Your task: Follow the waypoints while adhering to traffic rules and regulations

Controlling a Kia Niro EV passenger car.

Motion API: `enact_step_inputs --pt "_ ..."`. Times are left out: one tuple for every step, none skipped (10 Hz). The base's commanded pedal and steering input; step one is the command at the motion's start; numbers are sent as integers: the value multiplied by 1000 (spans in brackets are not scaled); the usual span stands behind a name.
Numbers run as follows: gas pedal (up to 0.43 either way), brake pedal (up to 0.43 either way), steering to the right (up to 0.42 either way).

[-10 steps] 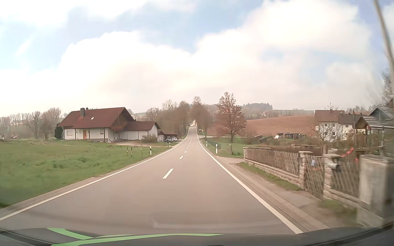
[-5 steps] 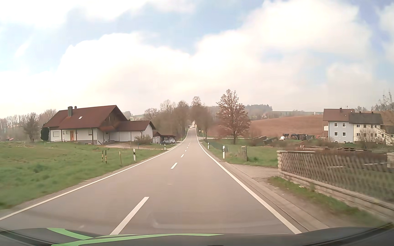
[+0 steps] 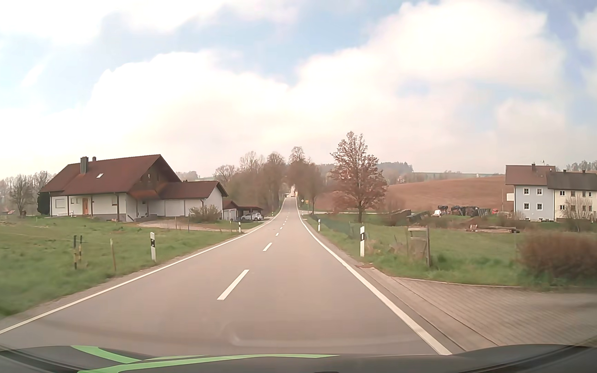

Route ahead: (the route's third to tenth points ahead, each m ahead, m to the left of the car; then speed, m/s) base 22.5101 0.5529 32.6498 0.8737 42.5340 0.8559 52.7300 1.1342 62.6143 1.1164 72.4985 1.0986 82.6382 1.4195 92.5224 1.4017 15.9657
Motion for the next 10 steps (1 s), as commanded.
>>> enact_step_inputs --pt "0 0 -1" --pt "0 0 -1" --pt "0 0 -2" --pt "0 0 -2" --pt "0 0 -2" --pt "0 0 -2" --pt "0 0 -3" --pt "0 0 -4" --pt "0 0 -4" --pt "0 0 -4"
